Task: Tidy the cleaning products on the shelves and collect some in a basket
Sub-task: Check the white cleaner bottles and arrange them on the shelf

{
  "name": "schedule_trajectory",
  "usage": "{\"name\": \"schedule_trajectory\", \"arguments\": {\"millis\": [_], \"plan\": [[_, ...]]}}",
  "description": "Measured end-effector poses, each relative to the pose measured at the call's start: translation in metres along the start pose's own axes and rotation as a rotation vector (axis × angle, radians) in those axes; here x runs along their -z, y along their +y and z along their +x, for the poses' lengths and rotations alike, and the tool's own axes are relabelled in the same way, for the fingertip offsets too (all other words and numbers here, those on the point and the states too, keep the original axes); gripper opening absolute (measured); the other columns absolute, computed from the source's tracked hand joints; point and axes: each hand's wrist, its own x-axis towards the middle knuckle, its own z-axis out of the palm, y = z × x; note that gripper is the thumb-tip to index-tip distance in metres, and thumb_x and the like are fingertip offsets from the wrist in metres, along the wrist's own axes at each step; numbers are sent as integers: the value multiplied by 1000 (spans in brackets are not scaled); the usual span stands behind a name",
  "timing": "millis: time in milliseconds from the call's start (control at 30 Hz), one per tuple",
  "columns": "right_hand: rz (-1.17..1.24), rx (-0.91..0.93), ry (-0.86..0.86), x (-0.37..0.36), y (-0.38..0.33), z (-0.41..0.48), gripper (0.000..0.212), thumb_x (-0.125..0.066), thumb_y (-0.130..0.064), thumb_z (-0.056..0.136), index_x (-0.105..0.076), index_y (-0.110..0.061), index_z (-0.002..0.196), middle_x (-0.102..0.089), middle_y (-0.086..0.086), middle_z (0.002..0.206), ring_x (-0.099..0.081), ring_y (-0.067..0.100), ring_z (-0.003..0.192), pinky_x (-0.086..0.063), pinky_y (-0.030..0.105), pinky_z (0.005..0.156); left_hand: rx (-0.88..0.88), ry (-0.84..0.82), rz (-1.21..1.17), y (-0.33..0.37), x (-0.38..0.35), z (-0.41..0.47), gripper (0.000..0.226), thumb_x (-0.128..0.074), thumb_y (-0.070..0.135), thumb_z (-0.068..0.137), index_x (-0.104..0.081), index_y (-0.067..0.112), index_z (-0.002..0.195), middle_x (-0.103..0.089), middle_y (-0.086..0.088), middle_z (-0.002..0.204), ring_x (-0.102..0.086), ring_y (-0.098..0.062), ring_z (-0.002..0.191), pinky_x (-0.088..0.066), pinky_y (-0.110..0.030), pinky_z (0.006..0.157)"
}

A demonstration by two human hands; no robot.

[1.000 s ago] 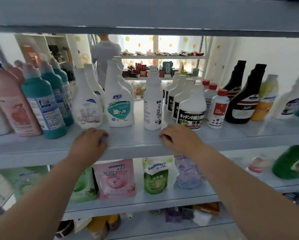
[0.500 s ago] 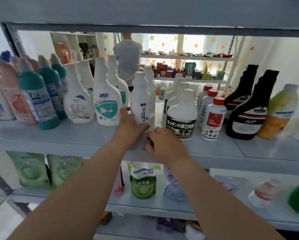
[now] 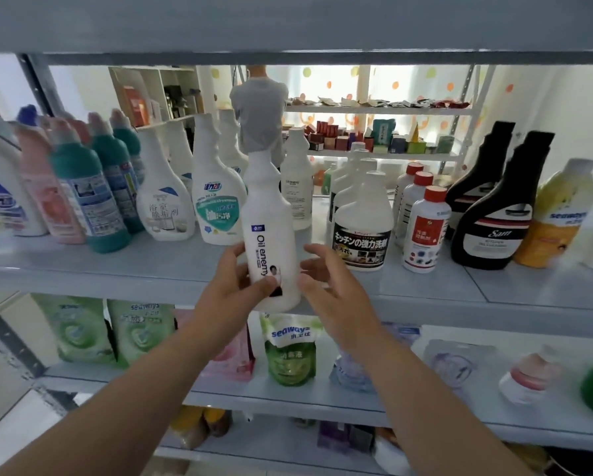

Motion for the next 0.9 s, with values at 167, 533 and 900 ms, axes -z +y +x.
{"name": "schedule_trajectory", "arguments": {"millis": [167, 533, 900], "plan": [[261, 18, -17, -43, -13, -47, 43, -67, -44, 90, -59, -43, 132, -69, -5, 125, -67, 15, 116, -59, 34, 87, 139, -108, -455, -15, 12, -62, 67, -53, 12, 73, -55, 22, 139, -74, -10, 115, -69, -29, 96, -55, -47, 73], [251, -94, 136, -147, -47, -83, 39, -69, -63, 74, -63, -60, 112, -74, -14, 116, -72, 9, 107, -60, 25, 83, -52, -149, -270, -36, 62, -124, 57, -56, 37, 89, -49, 47, 145, -62, 5, 140, -60, -21, 129, -52, -47, 102], [277, -234, 151, -228, -57, -112, 27, -57, -43, 92, -71, -44, 115, -75, -9, 110, -71, 10, 103, -56, 21, 81, 362, -111, -799, -50, 121, -136, 47, -56, 48, 91, -74, 13, 118, -73, -19, 112, -74, -34, 99, -61, -42, 74]]}}
